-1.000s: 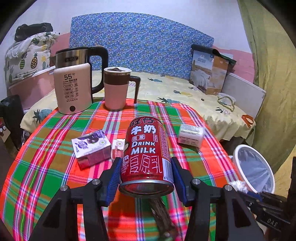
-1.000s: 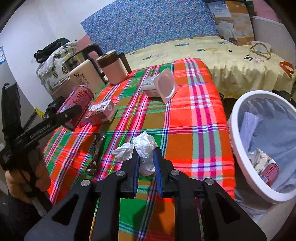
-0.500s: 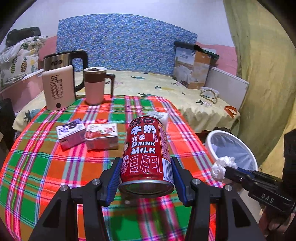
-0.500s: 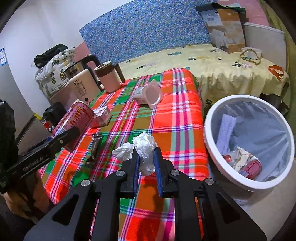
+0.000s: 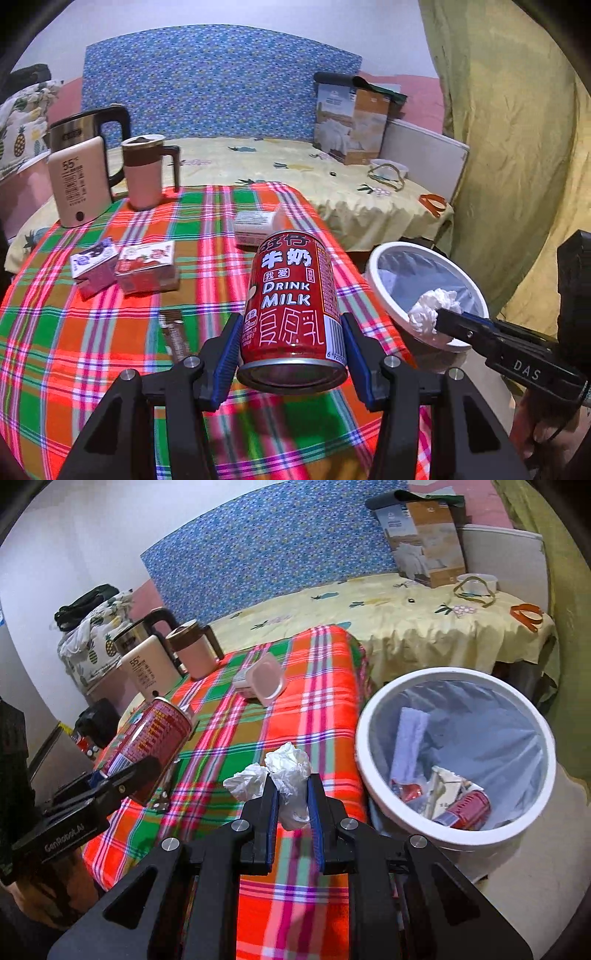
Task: Collect trash
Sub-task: 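Carry the tissue and milk can over the bin and release both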
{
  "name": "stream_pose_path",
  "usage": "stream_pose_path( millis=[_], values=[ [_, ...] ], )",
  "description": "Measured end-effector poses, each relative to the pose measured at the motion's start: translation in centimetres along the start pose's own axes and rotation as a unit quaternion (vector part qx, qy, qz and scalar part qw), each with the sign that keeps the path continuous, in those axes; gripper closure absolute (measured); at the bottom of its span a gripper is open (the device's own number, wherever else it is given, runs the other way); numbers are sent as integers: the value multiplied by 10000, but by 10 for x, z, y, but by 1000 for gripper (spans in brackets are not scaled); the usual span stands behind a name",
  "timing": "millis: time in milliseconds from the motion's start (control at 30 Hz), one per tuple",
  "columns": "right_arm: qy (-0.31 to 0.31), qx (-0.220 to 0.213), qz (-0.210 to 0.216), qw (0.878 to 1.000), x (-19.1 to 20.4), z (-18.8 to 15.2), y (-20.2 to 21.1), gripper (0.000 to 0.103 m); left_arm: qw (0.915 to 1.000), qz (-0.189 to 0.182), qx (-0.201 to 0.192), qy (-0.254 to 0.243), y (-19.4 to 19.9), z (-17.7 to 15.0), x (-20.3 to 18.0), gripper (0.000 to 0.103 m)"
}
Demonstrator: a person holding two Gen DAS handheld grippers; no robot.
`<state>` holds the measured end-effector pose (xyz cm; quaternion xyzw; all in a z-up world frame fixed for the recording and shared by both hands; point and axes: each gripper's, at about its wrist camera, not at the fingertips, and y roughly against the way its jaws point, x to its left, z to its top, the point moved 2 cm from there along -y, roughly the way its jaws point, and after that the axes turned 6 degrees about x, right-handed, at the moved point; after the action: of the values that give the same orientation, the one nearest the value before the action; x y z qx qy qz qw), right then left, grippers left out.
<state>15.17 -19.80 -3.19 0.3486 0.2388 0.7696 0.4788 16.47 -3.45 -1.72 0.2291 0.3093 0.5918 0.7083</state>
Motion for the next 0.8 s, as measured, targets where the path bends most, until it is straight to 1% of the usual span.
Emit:
stream_pose_path(
  millis=[433, 667, 800],
  values=[
    [-381, -168, -378, 9984, -49, -1, 16, 85, 9984, -411, 101, -377, -21, 9, -49, 51],
    [-566, -208, -638, 9961, -73, -1, 21, 85, 9957, -630, 219, -643, -41, 16, -78, 51],
    [-668, -184, -786, 9945, -86, -2, 21, 85, 9936, -759, 362, -753, -58, 18, -95, 51]
  ],
)
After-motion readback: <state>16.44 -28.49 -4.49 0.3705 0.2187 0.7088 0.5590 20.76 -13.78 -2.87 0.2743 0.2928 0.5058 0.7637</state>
